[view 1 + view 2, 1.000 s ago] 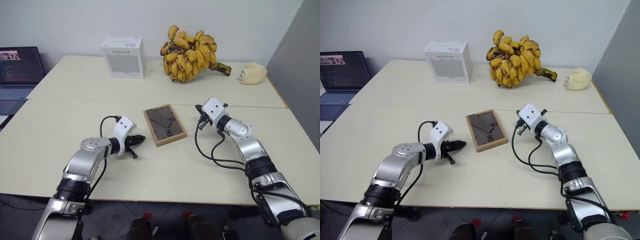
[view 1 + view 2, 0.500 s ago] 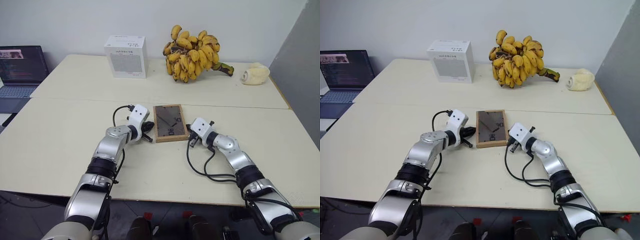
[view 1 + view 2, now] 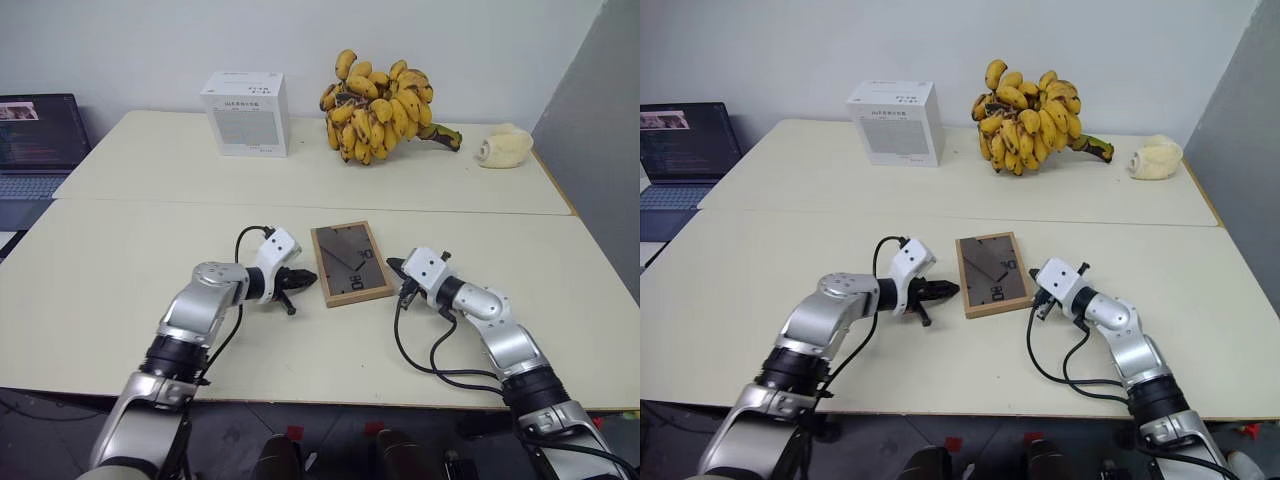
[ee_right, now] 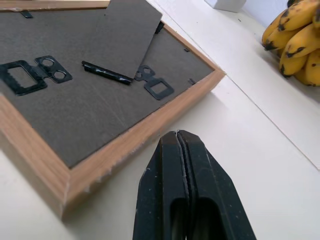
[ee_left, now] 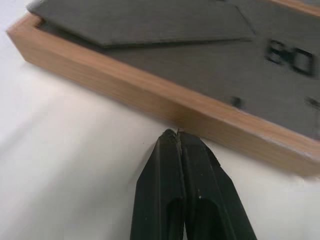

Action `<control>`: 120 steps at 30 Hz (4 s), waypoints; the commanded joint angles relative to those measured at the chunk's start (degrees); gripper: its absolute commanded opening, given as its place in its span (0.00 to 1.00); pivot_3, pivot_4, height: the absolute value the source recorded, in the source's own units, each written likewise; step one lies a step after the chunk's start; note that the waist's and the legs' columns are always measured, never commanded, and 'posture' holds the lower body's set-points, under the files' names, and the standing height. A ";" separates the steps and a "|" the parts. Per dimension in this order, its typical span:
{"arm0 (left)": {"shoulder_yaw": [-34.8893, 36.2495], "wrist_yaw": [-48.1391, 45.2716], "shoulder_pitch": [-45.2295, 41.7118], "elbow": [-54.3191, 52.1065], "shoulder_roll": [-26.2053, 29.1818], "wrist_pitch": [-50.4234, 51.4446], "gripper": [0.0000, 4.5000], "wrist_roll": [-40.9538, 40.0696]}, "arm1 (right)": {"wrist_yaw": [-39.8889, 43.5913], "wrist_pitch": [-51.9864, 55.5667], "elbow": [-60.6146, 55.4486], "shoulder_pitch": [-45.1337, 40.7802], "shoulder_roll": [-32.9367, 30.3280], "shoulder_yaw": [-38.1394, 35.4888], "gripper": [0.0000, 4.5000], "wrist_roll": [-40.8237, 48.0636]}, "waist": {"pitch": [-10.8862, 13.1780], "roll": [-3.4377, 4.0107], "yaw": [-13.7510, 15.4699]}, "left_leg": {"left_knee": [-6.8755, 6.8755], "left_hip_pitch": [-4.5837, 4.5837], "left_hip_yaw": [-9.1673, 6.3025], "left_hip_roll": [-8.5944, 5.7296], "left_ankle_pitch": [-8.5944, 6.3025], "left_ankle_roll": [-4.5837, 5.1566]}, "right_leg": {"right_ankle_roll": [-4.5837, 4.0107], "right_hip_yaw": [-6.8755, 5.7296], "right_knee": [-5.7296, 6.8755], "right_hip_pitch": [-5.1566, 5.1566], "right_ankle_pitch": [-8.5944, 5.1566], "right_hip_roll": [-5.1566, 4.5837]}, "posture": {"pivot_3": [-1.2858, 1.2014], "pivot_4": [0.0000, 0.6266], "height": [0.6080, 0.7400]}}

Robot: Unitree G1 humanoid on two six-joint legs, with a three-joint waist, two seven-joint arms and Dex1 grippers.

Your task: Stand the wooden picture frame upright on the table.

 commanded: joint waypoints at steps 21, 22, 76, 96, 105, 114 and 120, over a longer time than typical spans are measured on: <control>27.31 11.69 1.11 -17.86 -4.16 54.70 0.33 -28.46 | 9.34 3.11 -11.27 3.93 -13.28 -5.02 0.00 5.14 | 0.03 0.03 0.15 | 0.08 -0.01 -0.04 -0.01 -0.01 0.00 | 0.22 -0.02 -0.01 0.05 -0.14 -0.01 | 0.52 0.24 1.00; 27.95 12.57 0.45 -16.65 -4.60 54.70 0.38 -28.98 | 9.21 3.15 -11.25 3.98 -12.99 -4.74 0.00 5.04 | 0.03 0.02 0.17 | 0.08 -0.01 -0.04 -0.02 -0.01 0.00 | 0.21 -0.02 -0.02 0.06 -0.13 -0.02 | 0.52 0.24 1.00; 33.79 24.30 -11.44 9.83 -14.07 54.70 0.66 -33.41 | -0.23 -4.06 3.87 0.73 -0.70 4.03 0.00 -3.52 | 0.03 0.03 0.13 | 0.11 0.00 -0.08 -0.04 0.00 -0.02 | 0.05 -0.07 -0.02 0.10 -0.04 -0.05 | 0.52 0.24 1.00; 35.47 24.63 -11.85 10.09 -16.01 54.70 0.02 -35.57 | -0.33 -3.11 2.20 0.57 -0.22 3.96 0.00 -3.04 | 0.03 0.03 0.14 | 0.11 0.00 -0.09 -0.06 0.00 -0.02 | 0.07 -0.08 -0.03 0.12 -0.05 -0.06 | 0.52 0.24 1.00; 30.57 23.95 -9.43 5.83 -11.30 54.70 0.02 -35.23 | 0.04 -4.23 2.95 0.30 -2.24 3.90 0.00 -4.25 | 0.03 0.03 0.13 | 0.11 0.00 -0.09 -0.06 0.00 -0.02 | 0.07 -0.08 -0.03 0.12 -0.04 -0.06 | 0.52 0.24 1.00; 26.33 19.16 -8.15 5.85 -0.63 48.57 0.02 -34.04 | 1.79 -7.37 4.06 1.73 -15.81 -1.22 0.00 -4.64 | 0.04 0.03 0.74 | 0.11 -0.01 -0.09 -0.24 0.00 -0.02 | 0.20 -0.10 -0.09 0.14 -0.13 -0.24 | 0.52 0.24 1.00; 22.99 17.55 -8.98 9.24 -3.75 47.13 0.02 -34.17 | 3.34 -4.61 -0.78 1.45 -14.42 -1.34 0.00 -2.97 | 0.03 0.03 0.21 | 0.09 0.00 -0.08 -0.25 -0.01 -0.01 | 0.21 -0.11 -0.11 0.16 -0.13 -0.27 | 0.52 0.24 1.00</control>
